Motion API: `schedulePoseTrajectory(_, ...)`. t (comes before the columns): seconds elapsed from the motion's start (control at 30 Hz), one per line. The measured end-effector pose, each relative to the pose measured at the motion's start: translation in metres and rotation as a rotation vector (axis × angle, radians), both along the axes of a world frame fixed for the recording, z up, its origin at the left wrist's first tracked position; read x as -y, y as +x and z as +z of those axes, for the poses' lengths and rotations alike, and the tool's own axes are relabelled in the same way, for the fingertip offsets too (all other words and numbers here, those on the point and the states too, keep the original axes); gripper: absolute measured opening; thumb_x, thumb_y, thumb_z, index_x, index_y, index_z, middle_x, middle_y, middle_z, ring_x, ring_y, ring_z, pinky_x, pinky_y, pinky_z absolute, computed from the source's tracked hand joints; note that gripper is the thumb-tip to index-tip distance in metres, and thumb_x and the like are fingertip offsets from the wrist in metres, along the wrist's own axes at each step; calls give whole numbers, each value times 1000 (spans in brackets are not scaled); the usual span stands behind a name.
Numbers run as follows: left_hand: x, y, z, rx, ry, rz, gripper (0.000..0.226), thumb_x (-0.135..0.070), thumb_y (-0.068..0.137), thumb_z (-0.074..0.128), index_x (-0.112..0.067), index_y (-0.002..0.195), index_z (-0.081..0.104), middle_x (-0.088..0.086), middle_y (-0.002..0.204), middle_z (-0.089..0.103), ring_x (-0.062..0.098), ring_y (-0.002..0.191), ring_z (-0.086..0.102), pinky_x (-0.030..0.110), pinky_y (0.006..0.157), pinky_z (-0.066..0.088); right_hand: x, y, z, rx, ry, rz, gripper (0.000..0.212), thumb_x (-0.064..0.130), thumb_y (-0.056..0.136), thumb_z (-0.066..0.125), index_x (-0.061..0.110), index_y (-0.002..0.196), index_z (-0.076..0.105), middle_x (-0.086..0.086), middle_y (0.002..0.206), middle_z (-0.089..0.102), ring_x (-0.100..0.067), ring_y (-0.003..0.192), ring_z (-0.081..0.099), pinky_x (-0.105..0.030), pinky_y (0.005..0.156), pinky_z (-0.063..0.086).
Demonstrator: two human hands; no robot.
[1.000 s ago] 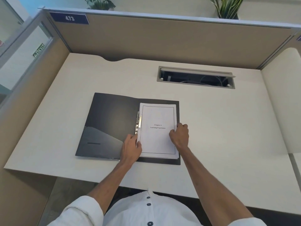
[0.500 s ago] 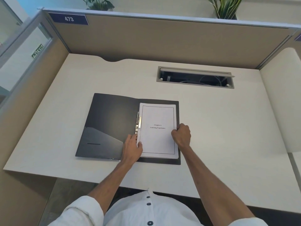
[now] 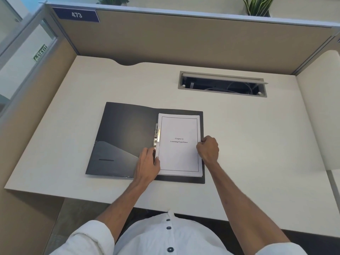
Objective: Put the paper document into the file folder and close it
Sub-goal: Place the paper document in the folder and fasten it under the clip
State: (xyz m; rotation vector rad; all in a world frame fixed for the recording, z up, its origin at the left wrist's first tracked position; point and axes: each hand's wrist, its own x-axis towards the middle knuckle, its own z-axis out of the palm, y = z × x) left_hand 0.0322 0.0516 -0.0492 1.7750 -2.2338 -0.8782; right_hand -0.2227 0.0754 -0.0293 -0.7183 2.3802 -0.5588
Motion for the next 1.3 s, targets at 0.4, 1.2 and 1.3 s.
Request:
schedulePoseTrajectory(0.4, -4, 31, -15, 177, -106, -585, 117, -53, 88, 68, -28, 178, -2, -5, 187, 5, 23, 175, 9, 63, 140, 12, 72, -7, 15, -241, -46, 595, 54, 10, 106, 53, 10, 160, 50, -10, 161, 47, -30, 152, 45, -44, 123, 39)
schedulePoseTrajectory(1.2, 7, 27, -28, 213, -37, -629, 111, -46, 94, 62, -39, 175, -14, -10, 187, -5, 18, 176, 5, 64, 141, 4, 149, 6, 8, -297, 115, 824, 43, 2, 104, 46, 4, 146, 58, -14, 150, 51, -34, 144, 48, -50, 122, 39)
schedulePoseTrajectory(1.3, 7, 27, -28, 217, -35, -640, 111, -47, 95, 63, -40, 175, -14, -9, 187, -5, 19, 176, 6, 64, 141, 4, 148, 7, 6, -293, 104, 817, 44, 2, 104, 47, 4, 146, 58, -13, 149, 51, -34, 143, 48, -49, 121, 40)
